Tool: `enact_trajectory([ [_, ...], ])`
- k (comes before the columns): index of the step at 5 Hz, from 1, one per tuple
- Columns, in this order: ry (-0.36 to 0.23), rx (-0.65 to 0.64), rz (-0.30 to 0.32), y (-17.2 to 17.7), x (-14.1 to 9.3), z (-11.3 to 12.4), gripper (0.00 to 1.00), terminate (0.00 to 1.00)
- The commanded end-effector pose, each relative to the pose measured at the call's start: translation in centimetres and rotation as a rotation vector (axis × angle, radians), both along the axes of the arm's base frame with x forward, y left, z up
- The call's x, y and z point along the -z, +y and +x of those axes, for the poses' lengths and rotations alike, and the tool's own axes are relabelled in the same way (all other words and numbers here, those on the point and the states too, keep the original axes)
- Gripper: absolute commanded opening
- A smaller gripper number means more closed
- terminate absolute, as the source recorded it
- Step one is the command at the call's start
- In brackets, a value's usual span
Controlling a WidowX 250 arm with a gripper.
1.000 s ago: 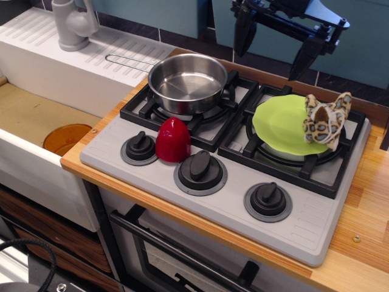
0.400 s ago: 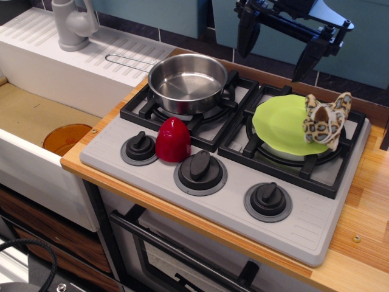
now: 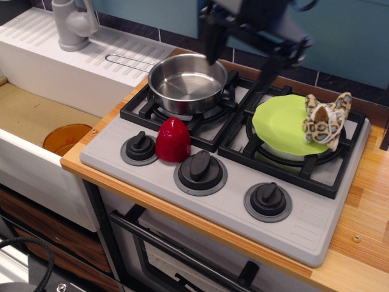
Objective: Put stuffedcheeta on plate and sweetpotato in pot or pan on stove
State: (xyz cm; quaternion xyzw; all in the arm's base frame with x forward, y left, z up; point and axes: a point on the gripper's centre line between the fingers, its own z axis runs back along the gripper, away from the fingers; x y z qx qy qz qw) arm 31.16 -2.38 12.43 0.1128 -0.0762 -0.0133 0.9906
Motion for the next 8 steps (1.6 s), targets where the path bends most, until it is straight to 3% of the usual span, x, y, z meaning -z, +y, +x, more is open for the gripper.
enact_trajectory([
  [1, -0.113, -0.006, 0.054, 2.3, -0.8, -0.6, 1.00, 0.00],
  [3, -0.126, -0.028, 0.078, 3.9, -0.1, -1.4, 1.00, 0.00],
  [7, -0.133, -0.088, -0.020, 5.0, 4.4, -1.5, 1.00, 0.00],
  [8, -0.138, -0.112, -0.009, 5.2, 5.1, -1.8, 1.00, 0.00],
])
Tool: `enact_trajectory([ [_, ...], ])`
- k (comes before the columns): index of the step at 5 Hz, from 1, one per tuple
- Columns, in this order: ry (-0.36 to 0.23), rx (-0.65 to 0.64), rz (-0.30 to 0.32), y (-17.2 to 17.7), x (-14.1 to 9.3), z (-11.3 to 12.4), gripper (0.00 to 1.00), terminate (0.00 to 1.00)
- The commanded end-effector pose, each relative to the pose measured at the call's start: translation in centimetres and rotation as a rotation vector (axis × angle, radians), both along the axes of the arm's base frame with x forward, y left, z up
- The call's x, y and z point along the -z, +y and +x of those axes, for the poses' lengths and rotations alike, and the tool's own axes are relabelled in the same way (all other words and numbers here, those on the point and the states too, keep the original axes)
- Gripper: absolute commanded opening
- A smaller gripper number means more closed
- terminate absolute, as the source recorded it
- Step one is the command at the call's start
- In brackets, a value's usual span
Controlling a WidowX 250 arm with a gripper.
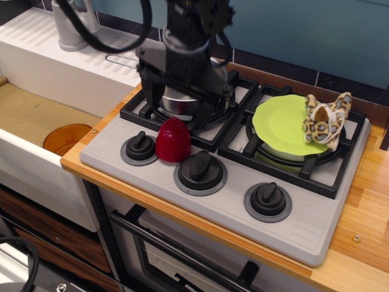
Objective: Put stuffedcheeta on plate and sweetpotato in pot or pan on stove
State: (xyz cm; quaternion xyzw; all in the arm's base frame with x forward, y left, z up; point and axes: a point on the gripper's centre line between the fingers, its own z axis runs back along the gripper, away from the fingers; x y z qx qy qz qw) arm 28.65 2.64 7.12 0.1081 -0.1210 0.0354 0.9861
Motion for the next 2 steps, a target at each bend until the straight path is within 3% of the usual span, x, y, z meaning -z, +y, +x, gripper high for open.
enact_trajectory([
  [1, -0.042, -0.033, 0.001, 0.3, 0.4, 0.4, 1.00, 0.00],
  [2, -0.057, -0.045, 0.000, 0.3, 1.4, 0.3, 1.00, 0.00],
])
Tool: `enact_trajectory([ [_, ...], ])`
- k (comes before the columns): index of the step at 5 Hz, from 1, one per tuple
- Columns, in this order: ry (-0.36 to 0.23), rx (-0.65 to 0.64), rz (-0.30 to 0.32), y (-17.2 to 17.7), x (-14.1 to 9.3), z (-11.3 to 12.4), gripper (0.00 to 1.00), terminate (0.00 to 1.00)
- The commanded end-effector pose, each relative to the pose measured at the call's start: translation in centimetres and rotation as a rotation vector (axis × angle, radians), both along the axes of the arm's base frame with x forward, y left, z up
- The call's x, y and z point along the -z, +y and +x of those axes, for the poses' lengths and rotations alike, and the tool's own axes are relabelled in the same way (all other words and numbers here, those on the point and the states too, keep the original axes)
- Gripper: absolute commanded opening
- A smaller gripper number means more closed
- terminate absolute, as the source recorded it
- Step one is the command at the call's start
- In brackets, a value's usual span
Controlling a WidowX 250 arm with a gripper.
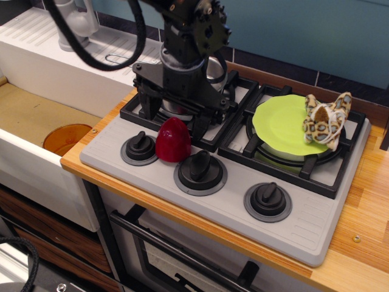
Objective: Put stuffedcheeta on plate and sweetpotato in pot or pan on stove
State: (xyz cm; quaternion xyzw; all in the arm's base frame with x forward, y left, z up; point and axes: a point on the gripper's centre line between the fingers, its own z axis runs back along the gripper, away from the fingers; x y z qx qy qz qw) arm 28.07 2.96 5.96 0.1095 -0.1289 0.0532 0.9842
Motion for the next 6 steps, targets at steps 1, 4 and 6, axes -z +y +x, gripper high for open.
enact_trajectory([
  [1, -0.048, -0.018, -0.008, 0.0, 1.1, 0.7, 1.00, 0.00],
  [4, -0.053, -0.038, -0.018, -0.4, 2.8, 0.9, 0.00, 0.00],
  [6, -0.012, -0.051, 0.003, -0.3, 3.0, 0.8, 0.00, 0.00],
])
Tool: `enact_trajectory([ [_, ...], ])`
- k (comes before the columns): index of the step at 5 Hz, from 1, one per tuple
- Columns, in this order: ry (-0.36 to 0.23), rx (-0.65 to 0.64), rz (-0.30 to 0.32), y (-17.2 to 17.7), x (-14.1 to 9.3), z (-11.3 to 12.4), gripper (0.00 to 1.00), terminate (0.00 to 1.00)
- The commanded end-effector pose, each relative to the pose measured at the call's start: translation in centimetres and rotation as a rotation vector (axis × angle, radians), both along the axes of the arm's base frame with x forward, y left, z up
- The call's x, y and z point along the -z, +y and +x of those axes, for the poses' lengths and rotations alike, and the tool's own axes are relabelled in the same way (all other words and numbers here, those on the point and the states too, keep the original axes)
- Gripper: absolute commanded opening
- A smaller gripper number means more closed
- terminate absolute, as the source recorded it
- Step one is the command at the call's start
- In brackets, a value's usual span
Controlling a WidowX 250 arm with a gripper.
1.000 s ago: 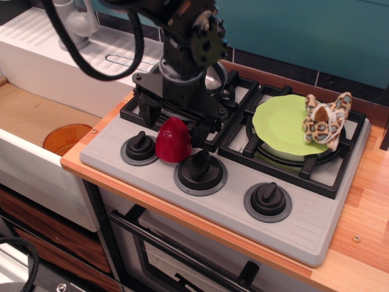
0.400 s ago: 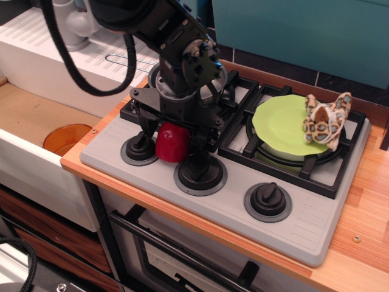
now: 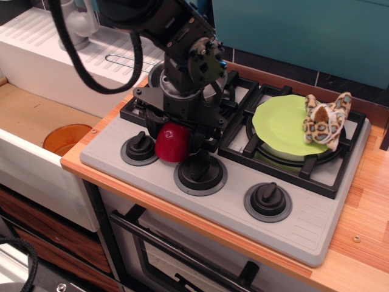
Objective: Put stuffedcheeta on plate and sweetpotato in pot or pan on stove
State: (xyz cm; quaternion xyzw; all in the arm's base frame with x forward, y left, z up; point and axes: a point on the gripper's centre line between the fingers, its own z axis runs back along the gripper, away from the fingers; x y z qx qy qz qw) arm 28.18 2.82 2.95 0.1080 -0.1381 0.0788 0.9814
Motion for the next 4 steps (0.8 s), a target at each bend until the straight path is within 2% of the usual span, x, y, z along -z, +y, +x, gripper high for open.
enact_trajectory([
  [1, 0.033, -0.004, 0.024, -0.1, 0.0, 0.6, 0.00, 0.00],
  [2, 0.162, 0.060, 0.046, -1.0, -4.9, 0.2, 0.00, 0.00],
  [3, 0.141, 0.027, 0.057, -0.4, -9.5, 1.2, 0.00, 0.00],
  [4, 0.163, 0.036, 0.071, -0.1, -11.8, 1.7, 0.00, 0.00],
])
